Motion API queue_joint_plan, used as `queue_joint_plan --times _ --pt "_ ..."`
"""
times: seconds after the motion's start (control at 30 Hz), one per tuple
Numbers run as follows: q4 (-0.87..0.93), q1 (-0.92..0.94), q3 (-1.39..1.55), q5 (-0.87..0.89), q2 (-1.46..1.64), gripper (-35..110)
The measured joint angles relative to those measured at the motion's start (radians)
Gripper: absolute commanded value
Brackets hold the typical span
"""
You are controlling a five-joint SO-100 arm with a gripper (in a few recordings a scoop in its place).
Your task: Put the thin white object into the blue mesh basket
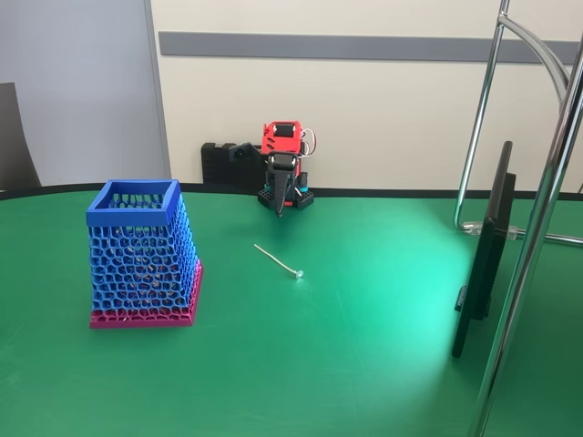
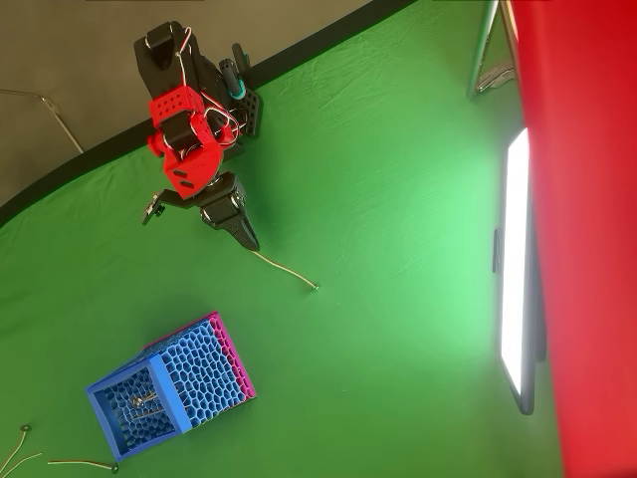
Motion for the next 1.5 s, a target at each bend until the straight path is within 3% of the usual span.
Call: queue_joint_plan --times 1.5 --pt "0.000 -0.018 0.000 0.000 0.000 1"
